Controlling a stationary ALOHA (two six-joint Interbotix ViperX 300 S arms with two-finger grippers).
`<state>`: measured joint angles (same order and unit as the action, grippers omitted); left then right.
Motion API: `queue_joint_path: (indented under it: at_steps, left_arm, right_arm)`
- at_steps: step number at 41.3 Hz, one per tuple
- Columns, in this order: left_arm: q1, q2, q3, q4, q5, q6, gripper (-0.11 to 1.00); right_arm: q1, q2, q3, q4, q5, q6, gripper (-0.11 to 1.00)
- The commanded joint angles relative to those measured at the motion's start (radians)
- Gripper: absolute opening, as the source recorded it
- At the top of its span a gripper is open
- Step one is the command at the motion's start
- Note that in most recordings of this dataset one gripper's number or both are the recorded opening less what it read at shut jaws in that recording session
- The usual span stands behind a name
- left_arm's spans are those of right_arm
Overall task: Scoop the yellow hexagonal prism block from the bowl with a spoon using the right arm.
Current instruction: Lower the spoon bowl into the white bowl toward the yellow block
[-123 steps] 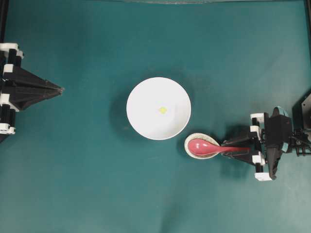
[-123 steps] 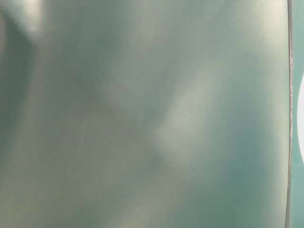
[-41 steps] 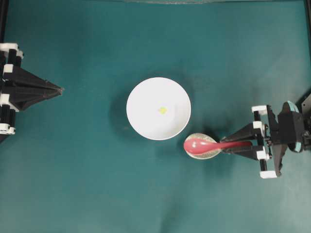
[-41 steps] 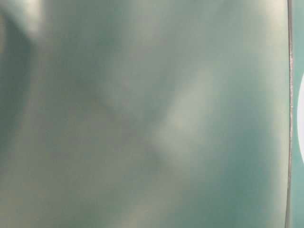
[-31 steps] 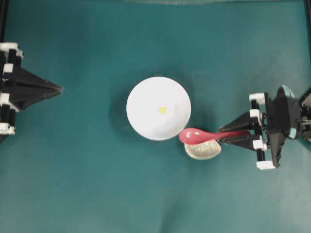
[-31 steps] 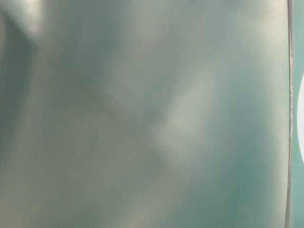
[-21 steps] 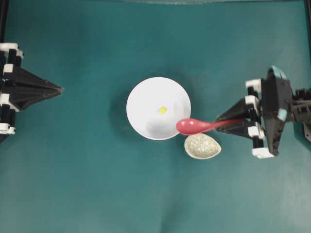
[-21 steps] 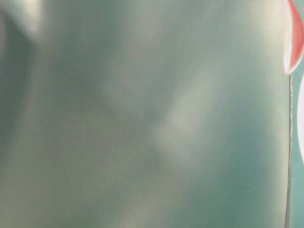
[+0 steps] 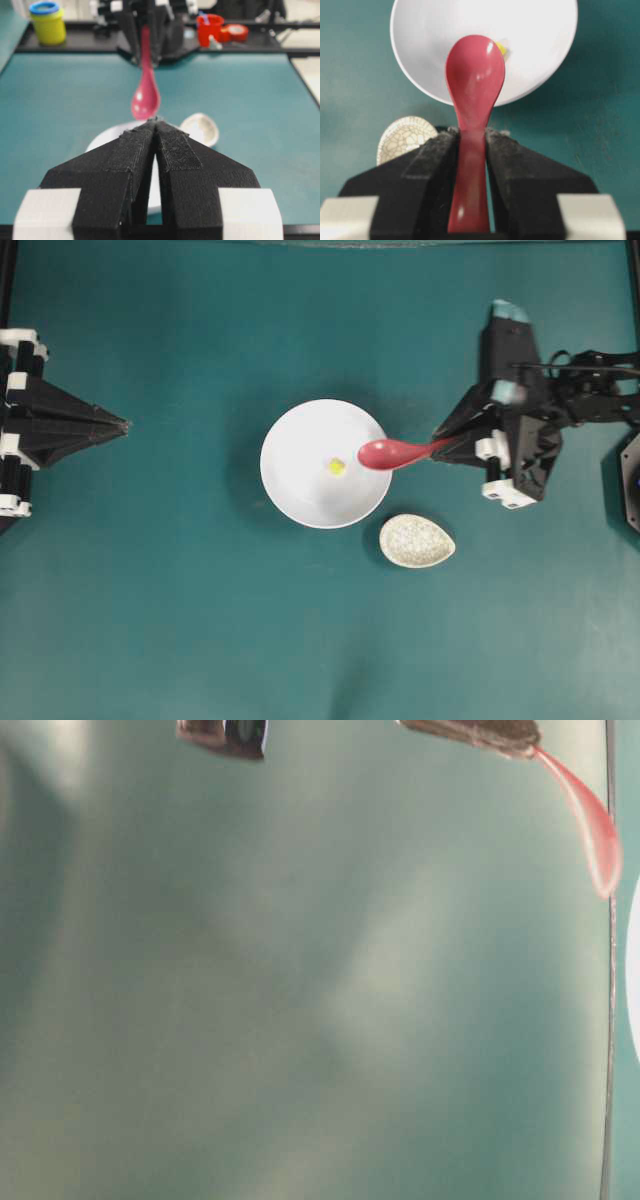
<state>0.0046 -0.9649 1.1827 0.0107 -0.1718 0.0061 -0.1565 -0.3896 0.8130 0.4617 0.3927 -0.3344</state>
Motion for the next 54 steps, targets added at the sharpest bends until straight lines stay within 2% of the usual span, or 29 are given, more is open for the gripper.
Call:
queue_joint_path:
  at_steps: [1,11,19,26,33,54]
  left_arm:
    - [0.000,0.006,-0.012,0.003,-0.009,0.002,0.00]
    - [0.000,0.008,-0.012,0.003,-0.009,0.002,0.00]
    - [0.002,0.008,-0.012,0.003,-0.009,0.002,0.00]
    - [0.002,0.008,-0.012,0.003,-0.009,0.000,0.00]
    - [0.000,0.008,-0.012,0.003,-0.009,0.002,0.00]
    - [0.000,0.008,-0.012,0.003,-0.011,0.002,0.00]
  right_arm:
    - [-0.011,0.028,-0.064,-0.014,0.043,0.003,0.25]
    - [-0.014,0.137,-0.202,-0.091,0.221,0.032,0.25]
    - [-0.015,0.230,-0.316,-0.181,0.341,0.132,0.25]
    - [-0.014,0.291,-0.393,-0.230,0.436,0.195,0.25]
    - [-0.015,0.324,-0.436,-0.241,0.488,0.215,0.25]
    - [-0.002,0.364,-0.443,-0.241,0.482,0.219,0.25]
